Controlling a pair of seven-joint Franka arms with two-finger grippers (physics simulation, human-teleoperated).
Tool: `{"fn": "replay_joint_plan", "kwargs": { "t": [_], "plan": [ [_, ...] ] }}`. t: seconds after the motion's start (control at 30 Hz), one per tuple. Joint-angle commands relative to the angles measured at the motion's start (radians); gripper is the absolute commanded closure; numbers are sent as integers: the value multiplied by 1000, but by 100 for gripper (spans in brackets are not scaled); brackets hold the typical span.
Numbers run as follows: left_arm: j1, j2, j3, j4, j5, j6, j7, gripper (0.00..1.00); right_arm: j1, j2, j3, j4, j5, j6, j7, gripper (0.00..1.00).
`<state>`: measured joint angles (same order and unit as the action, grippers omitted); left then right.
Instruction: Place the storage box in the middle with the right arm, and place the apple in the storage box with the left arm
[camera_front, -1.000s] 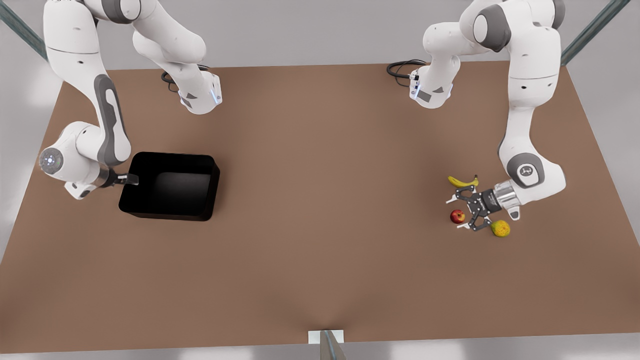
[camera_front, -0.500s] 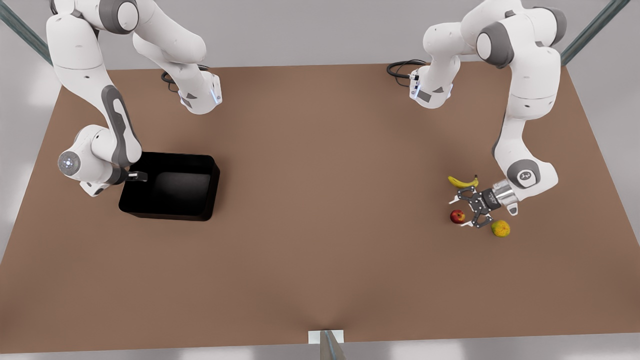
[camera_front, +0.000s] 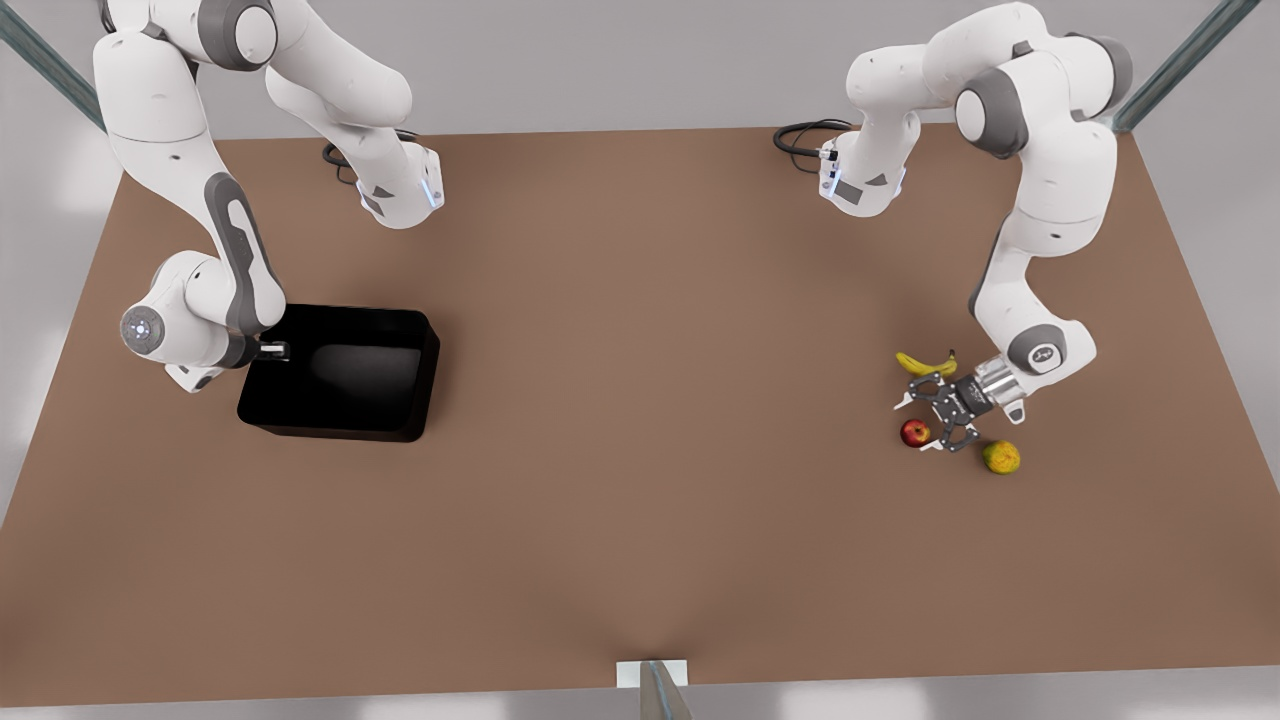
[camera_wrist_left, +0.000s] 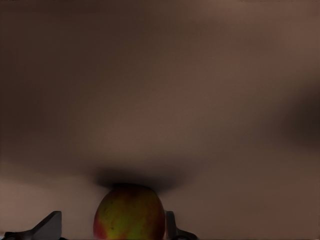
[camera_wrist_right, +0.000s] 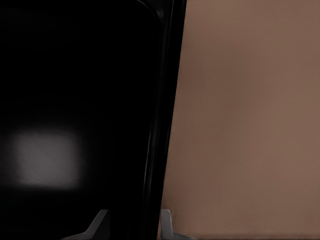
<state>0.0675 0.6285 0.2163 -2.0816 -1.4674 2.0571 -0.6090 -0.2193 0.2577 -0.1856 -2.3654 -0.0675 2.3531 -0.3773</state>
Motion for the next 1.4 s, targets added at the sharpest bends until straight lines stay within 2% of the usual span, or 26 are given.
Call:
{"fn": "replay_joint_plan", "kwargs": {
  "t": [0.0, 0.33, 0.8, 0.87, 0.9, 0.93, 0.97, 1.13, 1.17, 1.23, 1.27, 1.37],
  "plan": [
    [0, 2, 0, 0, -48, 0, 0, 0, 0, 0, 0, 0, 0, 0, 0, 58],
    [3, 22, -3, -28, -171, -52, 92, 0, 2, 15, 0, 5, 0, 0, -20, 67],
    [32, 45, -5, -81, -340, -164, 161, 0, 5, 11, 31, 34, 0, -23, -23, 68],
    [32, 45, -6, -84, -347, -166, 166, 6, 9, 6, 32, 35, 0, -26, -22, 68],
    [34, 45, -6, -86, -357, -167, 164, 17, 29, 3, 32, 44, 3, -46, -20, 68],
    [32, 45, -8, -84, -361, -167, 166, 32, 31, 6, 32, 48, 3, -41, -20, 70],
    [32, 45, -9, -86, -367, -166, 166, 36, 37, 11, 32, 46, 2, -35, -20, 71],
    [32, 46, -21, -98, -413, -161, 176, 36, 38, 23, 54, 44, 2, -35, -15, 71],
    [32, 46, -21, -98, -413, -161, 175, 38, 38, 23, 54, 44, 2, -40, -15, 74],
    [32, 45, -21, -98, -415, -166, 173, 73, 38, 21, 54, 46, 2, -43, -17, 77],
    [32, 45, -21, -98, -413, -166, 173, 78, 38, 18, 55, 46, 2, -45, -18, 78],
    [34, 42, -20, -98, -413, -169, 169, 79, 38, 21, 71, 57, 2, -45, -17, 79]
  ]
}}
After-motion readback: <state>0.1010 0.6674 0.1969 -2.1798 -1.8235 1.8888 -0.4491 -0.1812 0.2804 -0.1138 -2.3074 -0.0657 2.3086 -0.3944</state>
